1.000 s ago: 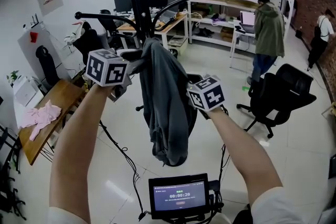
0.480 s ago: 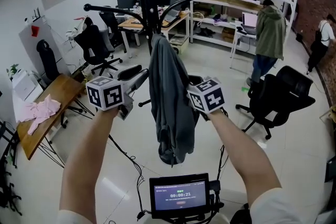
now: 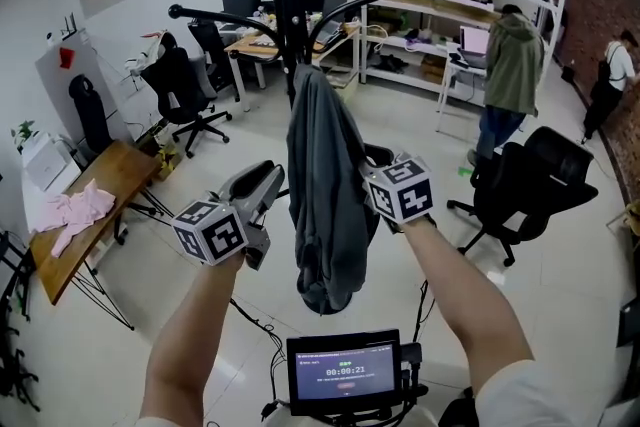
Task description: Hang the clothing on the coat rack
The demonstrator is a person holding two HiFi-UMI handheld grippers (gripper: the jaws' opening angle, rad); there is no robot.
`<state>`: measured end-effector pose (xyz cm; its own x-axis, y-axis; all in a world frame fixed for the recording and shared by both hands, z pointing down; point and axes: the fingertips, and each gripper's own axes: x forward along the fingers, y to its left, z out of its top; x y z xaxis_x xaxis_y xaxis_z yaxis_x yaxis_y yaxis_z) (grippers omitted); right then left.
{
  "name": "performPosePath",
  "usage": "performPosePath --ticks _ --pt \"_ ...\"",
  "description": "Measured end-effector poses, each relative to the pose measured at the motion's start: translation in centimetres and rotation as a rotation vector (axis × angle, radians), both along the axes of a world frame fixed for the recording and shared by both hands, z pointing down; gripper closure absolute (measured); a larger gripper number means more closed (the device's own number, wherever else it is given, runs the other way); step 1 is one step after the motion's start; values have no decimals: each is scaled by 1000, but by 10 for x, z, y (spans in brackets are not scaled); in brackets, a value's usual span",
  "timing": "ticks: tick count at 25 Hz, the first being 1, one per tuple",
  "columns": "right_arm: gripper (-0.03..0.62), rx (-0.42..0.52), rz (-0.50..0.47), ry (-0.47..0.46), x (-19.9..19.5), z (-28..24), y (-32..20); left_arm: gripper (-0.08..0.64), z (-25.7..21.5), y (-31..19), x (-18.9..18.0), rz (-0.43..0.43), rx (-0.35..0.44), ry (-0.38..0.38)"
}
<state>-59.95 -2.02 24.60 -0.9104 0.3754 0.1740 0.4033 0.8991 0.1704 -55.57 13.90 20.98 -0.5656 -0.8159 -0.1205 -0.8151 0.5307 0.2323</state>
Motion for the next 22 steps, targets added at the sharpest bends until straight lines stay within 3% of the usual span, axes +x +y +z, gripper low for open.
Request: performPosePath --ticks 6,7,9,22 --pt "510 -5 19 -41 4 -2 -2 468 10 -8 20 34 -40 -30" --pt "487 -7 18 -49 5 -3 -1 468 10 -9 22 39 -47 -35" --pt "369 -14 10 -63 7 -5 0 468 10 -10 26 48 -54 -40" --pt "367 -47 14 -66 23 5 -14 468 15 -13 28 61 -54 -32"
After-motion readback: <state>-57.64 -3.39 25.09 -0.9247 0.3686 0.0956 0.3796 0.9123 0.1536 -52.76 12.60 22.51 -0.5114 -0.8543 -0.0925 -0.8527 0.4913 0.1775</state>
